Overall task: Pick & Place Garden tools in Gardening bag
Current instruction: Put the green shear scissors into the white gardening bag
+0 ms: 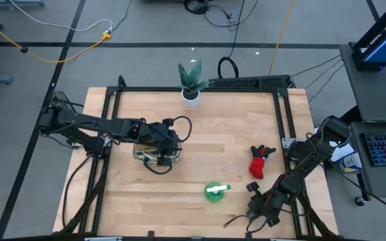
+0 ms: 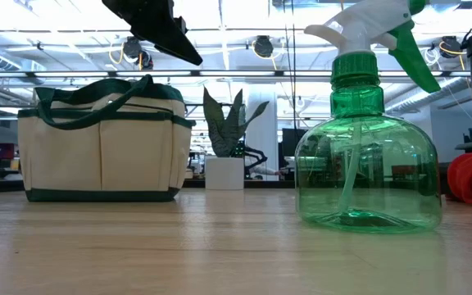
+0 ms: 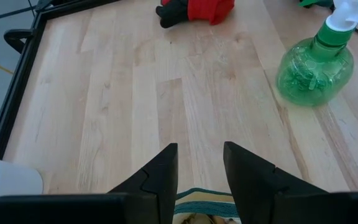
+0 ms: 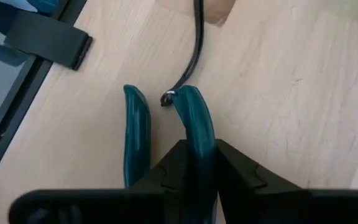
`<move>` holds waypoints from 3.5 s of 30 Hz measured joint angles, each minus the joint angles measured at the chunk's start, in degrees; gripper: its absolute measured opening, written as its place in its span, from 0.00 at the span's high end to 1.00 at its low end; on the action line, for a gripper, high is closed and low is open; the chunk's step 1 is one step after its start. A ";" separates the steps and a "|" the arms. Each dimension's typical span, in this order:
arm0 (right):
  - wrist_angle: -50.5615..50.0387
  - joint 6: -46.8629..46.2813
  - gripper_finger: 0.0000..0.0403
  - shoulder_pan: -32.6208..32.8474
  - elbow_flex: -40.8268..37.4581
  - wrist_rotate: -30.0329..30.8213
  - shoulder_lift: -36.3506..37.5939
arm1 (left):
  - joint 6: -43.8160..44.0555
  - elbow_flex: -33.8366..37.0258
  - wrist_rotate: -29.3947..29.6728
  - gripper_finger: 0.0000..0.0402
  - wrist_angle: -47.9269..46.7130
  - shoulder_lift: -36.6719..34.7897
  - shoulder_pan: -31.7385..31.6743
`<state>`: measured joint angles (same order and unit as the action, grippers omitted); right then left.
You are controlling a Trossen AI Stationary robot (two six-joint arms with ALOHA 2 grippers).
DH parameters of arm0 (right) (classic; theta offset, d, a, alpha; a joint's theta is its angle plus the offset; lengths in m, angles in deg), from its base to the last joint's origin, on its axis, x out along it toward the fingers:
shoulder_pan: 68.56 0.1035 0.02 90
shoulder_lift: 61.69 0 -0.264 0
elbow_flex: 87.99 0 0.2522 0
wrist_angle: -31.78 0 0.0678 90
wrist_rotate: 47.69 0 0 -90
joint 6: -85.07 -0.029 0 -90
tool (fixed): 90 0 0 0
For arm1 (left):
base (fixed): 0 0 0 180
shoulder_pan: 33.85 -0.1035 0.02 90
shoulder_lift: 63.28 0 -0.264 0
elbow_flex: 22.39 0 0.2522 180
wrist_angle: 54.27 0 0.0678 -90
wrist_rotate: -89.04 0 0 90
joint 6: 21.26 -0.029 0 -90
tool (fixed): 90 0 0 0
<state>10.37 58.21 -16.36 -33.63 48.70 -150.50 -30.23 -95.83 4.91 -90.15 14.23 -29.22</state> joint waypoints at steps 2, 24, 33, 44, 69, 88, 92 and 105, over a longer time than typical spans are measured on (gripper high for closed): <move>0.54 -1.21 0.88 0.00 -0.04 1.11 -0.01 | 0.01 0.00 0.00 0.67 0.00 0.00 0.01; 14.70 4.03 0.88 -3.12 -0.11 1.12 2.42 | 0.28 0.00 0.02 0.67 -0.02 0.00 0.02; 15.11 12.69 0.88 -3.87 -0.09 1.14 10.75 | 0.26 0.00 0.02 0.67 -0.08 0.00 0.00; 13.29 24.35 0.88 -3.87 -0.06 1.30 19.45 | 0.26 0.00 0.03 0.67 -0.11 0.00 0.02; 4.37 24.66 0.87 -14.99 0.00 8.80 33.55 | 0.26 0.06 0.09 0.67 6.60 -0.02 0.01; 3.49 26.56 0.87 -26.48 0.00 7.00 35.59 | 0.17 0.04 0.09 0.67 6.98 -0.02 0.00; 3.53 28.23 0.87 -28.94 0.00 7.02 35.56 | 0.20 0.06 0.09 0.67 6.96 -0.02 0.00; 13.47 30.80 0.87 -38.75 0.00 7.07 34.63 | 0.20 0.06 0.15 0.67 6.98 -0.02 0.01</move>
<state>23.84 89.01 -55.11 -33.63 55.76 -115.87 -30.03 -95.77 5.06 -83.17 14.21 -29.22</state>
